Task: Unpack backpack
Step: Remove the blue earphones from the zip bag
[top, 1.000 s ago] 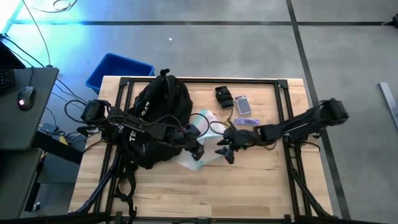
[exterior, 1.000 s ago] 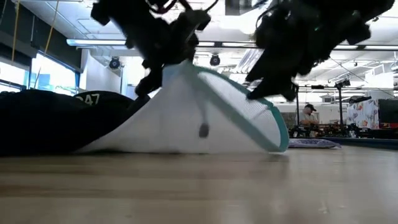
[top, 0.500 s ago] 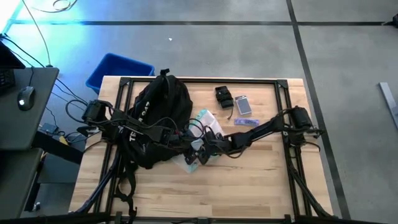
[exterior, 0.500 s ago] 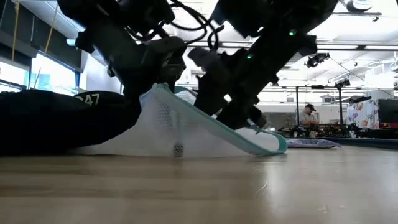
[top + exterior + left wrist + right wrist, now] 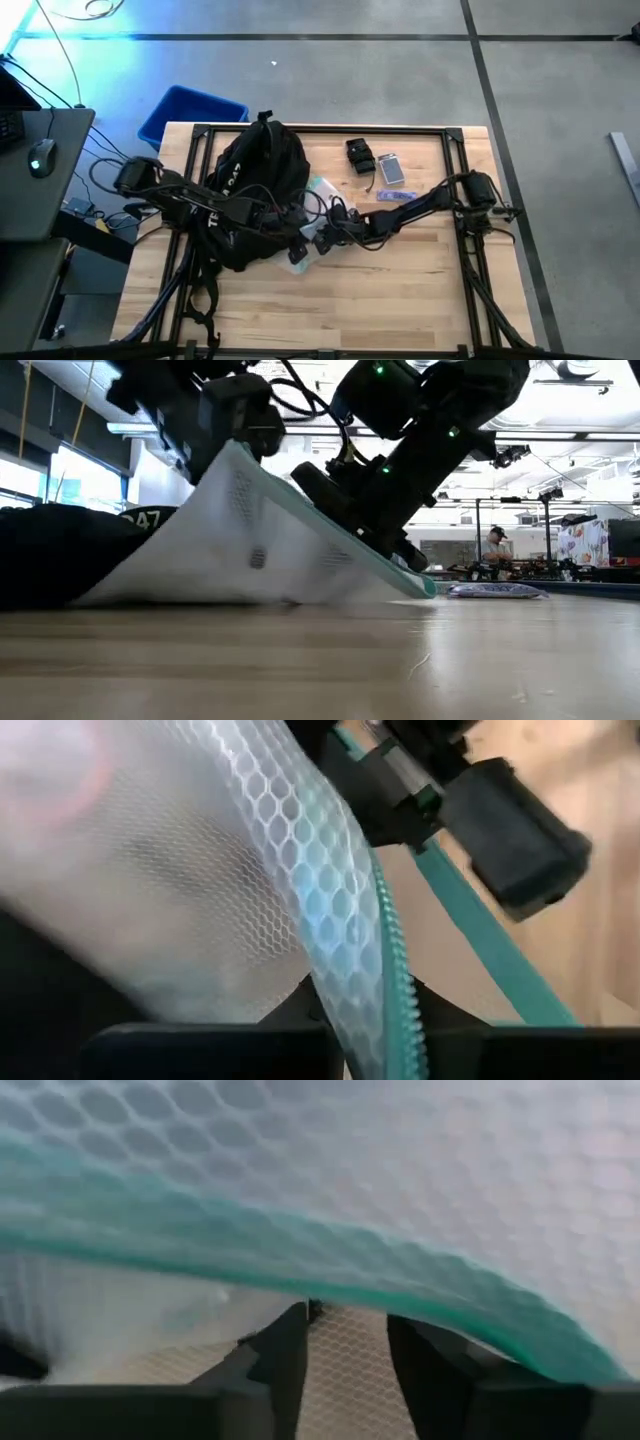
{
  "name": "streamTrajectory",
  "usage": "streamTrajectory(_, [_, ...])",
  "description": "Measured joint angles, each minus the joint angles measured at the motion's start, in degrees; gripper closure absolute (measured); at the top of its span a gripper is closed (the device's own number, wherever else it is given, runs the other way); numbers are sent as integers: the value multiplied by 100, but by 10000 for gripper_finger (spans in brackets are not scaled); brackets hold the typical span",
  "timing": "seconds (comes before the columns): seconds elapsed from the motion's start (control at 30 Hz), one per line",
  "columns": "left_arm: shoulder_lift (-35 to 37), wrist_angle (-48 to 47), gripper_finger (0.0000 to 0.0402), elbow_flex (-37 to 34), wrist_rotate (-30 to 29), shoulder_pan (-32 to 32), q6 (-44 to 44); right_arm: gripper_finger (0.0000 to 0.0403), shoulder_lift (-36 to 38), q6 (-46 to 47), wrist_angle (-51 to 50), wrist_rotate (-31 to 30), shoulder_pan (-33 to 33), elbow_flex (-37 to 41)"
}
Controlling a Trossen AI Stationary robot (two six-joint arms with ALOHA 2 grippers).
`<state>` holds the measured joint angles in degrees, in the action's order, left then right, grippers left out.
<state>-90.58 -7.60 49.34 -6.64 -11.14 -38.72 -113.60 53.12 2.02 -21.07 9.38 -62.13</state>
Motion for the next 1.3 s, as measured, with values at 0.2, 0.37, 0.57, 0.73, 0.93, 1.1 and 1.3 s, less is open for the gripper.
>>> streamTrajectory(0.2, [150, -673, 402, 4, -292, 2, 90, 308, 0, -279, 477, 213, -91, 4])
streamTrajectory(0.37, [102, -922, 402, 4, -396, -21, 78, 263, 0, -810, 992, 582, -106, 4])
streamTrajectory(0.57, [121, -968, 402, 4, -427, -20, -7, 209, -139, -994, 1107, 502, -188, 2])
streamTrajectory(0.73, [121, -956, 402, 4, -310, -15, -11, 211, -411, -1154, 1163, 504, -290, -144])
streamTrajectory(0.93, [121, -1005, 402, 2, -272, -16, -11, 254, -779, -1720, 1241, 915, -416, -569])
streamTrajectory(1.1, [121, -1181, 402, 2, -229, -17, -13, 316, -1137, -1812, 1230, 1260, -447, -901])
streamTrajectory(1.3, [121, -1451, 402, 2, -205, -17, -19, 396, -1146, -1868, 955, 1424, -413, -988])
